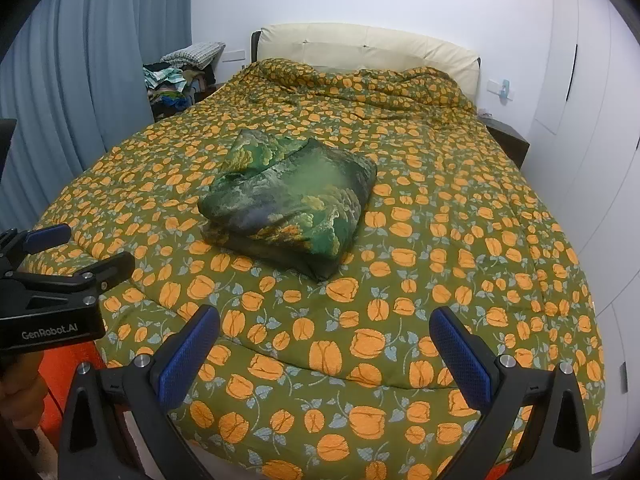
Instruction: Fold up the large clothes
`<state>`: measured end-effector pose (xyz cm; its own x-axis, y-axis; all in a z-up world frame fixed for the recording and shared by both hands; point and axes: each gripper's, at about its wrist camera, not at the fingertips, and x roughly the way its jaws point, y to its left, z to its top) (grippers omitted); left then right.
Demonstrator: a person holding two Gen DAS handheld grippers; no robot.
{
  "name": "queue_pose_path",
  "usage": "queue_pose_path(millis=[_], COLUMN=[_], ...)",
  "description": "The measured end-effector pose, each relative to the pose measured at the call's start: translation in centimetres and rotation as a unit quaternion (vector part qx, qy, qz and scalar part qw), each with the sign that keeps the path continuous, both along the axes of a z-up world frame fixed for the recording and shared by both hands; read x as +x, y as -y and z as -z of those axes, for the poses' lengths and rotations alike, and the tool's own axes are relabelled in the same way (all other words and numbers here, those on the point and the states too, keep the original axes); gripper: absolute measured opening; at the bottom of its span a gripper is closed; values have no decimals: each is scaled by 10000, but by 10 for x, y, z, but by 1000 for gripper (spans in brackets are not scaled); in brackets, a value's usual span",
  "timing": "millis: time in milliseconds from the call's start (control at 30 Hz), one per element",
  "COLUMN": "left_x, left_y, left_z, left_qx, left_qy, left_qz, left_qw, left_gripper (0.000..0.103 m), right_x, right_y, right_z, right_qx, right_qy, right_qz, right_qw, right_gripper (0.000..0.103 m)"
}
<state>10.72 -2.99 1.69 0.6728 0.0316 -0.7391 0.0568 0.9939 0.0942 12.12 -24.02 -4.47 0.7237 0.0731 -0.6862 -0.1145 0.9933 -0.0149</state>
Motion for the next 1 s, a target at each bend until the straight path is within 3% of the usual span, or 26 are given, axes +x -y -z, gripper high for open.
queue_pose_path(millis=[1000], left_x=[-7], left_y=[0], left_z=[-1], left_qx=[-121], left_qy=[50], left_qz=[72], left_qw=[9999], left_gripper=[103], right_x=[0], right_y=[6], right_z=[-2], right_qx=[30], right_qy=[41], right_qz=[67], right_qw=[10000], right_gripper=[103])
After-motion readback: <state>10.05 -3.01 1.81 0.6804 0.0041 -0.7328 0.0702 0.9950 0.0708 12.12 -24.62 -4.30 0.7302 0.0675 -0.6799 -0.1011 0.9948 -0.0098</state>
